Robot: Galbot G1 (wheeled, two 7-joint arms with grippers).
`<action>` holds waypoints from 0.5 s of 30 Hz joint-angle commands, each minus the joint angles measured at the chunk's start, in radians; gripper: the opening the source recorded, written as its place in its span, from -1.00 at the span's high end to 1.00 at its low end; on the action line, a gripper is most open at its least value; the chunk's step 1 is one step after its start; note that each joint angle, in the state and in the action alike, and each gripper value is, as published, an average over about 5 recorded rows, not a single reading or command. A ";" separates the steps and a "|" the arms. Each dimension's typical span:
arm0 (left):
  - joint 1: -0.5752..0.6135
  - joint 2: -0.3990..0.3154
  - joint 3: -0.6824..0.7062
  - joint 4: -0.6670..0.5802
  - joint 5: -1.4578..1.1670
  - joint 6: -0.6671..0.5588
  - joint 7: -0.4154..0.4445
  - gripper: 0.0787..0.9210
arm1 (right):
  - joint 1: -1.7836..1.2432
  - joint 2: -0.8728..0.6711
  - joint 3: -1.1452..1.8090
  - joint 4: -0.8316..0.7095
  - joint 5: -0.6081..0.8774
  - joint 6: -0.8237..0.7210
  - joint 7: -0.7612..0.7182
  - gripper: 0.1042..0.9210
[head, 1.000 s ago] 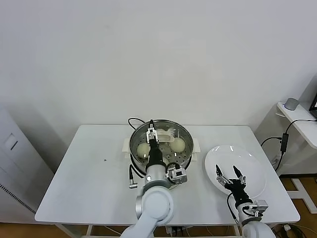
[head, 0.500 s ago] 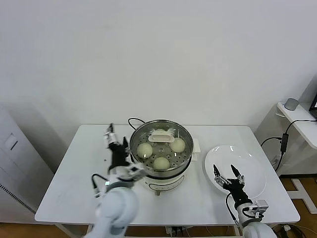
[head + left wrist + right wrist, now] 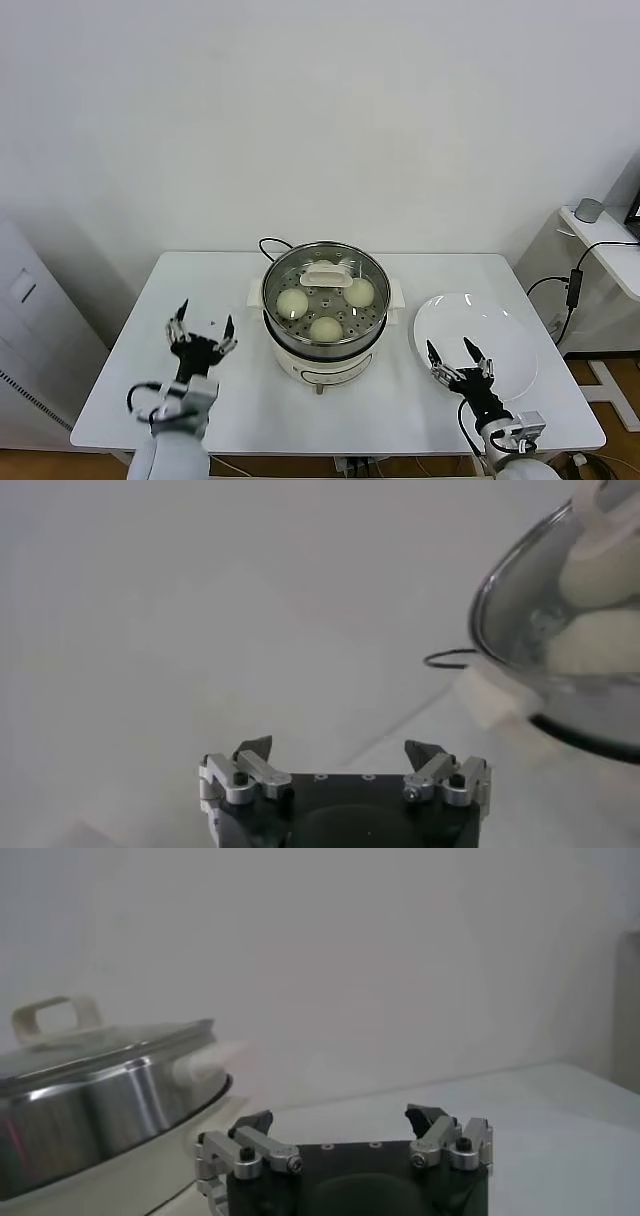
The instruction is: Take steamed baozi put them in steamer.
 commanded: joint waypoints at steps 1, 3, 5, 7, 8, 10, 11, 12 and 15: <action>0.310 -0.024 -0.095 -0.015 -0.379 -0.284 -0.075 -0.77 | -0.109 -0.042 -0.038 0.080 0.003 -0.043 0.049 -0.76; 0.335 -0.021 -0.094 -0.034 -0.402 -0.269 -0.052 -0.77 | -0.118 -0.047 -0.041 0.083 0.012 -0.040 0.054 -0.76; 0.355 -0.019 -0.090 -0.055 -0.418 -0.249 -0.025 -0.77 | -0.122 -0.049 -0.042 0.088 0.021 -0.038 0.058 -0.76; 0.367 -0.021 -0.083 -0.073 -0.428 -0.233 -0.004 -0.77 | -0.128 -0.051 -0.042 0.095 0.026 -0.037 0.064 -0.76; 0.371 -0.022 -0.078 -0.081 -0.432 -0.226 0.004 -0.77 | -0.132 -0.051 -0.043 0.100 0.026 -0.038 0.067 -0.76; 0.376 -0.024 -0.069 -0.092 -0.437 -0.214 0.015 -0.77 | -0.141 -0.050 -0.044 0.110 0.026 -0.040 0.072 -0.76; 0.377 -0.025 -0.066 -0.096 -0.438 -0.211 0.020 -0.77 | -0.145 -0.050 -0.046 0.113 0.026 -0.040 0.074 -0.76; 0.380 -0.025 -0.064 -0.100 -0.438 -0.208 0.024 -0.77 | -0.149 -0.049 -0.047 0.117 0.026 -0.040 0.076 -0.76; 0.385 -0.024 -0.063 -0.108 -0.438 -0.208 0.029 -0.77 | -0.156 -0.048 -0.049 0.122 0.025 -0.038 0.079 -0.76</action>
